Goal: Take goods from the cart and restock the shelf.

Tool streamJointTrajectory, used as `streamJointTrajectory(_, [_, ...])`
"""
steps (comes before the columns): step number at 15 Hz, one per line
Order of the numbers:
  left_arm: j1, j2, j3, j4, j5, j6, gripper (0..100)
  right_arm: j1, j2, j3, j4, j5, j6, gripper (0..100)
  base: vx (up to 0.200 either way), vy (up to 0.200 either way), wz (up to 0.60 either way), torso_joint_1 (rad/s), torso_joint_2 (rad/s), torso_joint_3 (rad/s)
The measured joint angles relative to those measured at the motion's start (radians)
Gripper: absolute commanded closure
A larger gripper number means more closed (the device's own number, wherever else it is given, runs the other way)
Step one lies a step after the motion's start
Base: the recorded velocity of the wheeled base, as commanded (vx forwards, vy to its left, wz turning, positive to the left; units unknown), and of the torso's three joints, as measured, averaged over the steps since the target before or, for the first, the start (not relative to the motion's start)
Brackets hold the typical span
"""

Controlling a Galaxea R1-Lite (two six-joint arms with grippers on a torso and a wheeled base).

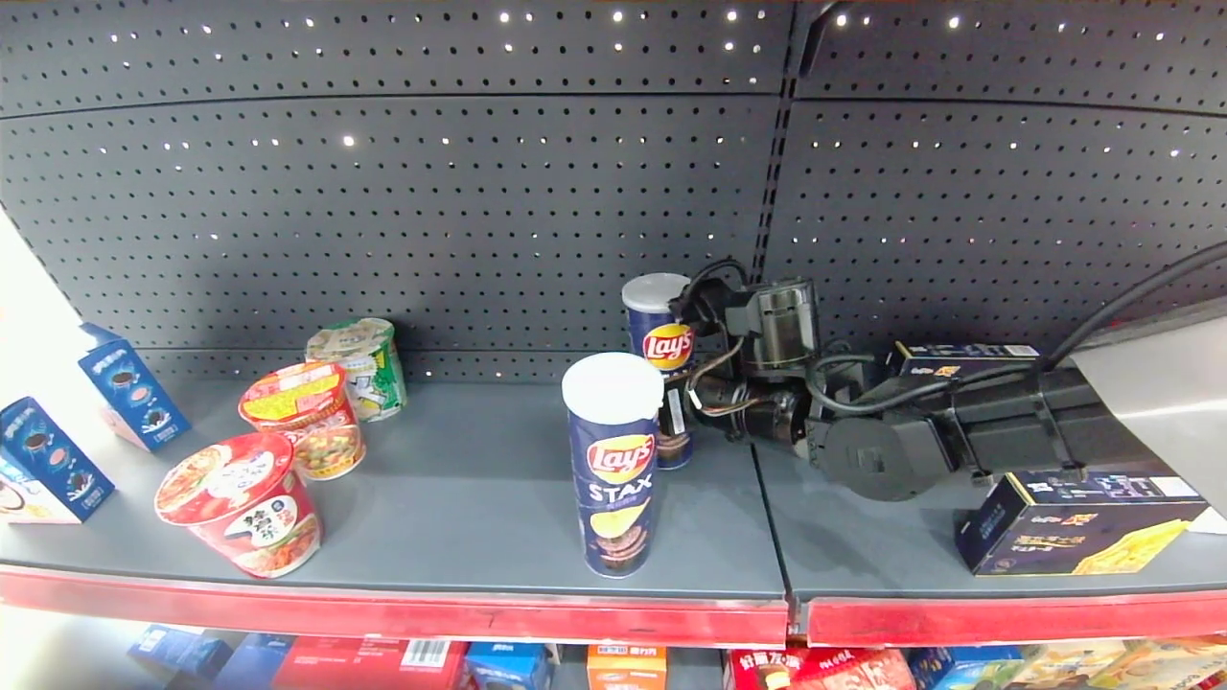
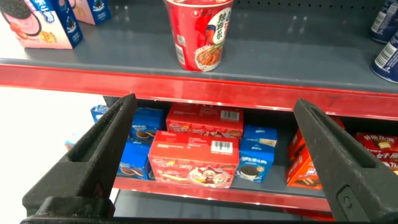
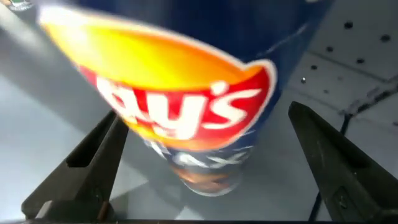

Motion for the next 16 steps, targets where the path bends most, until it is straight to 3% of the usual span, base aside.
streamJointTrajectory(10, [0.0, 0.0, 0.0, 0.0, 0.0, 0.0, 0, -0.008, -0.161, 0.258, -0.008, -0.003, -0.039, 0, 0.0, 0.0, 0.0, 0.0, 0.0, 0.0])
streamJointTrajectory(16, [0.0, 0.0, 0.0, 0.0, 0.0, 0.0, 0, -0.052, -0.397, 0.408, -0.006, 0.003, -0.09, 0, 0.0, 0.0, 0.0, 0.0, 0.0, 0.0])
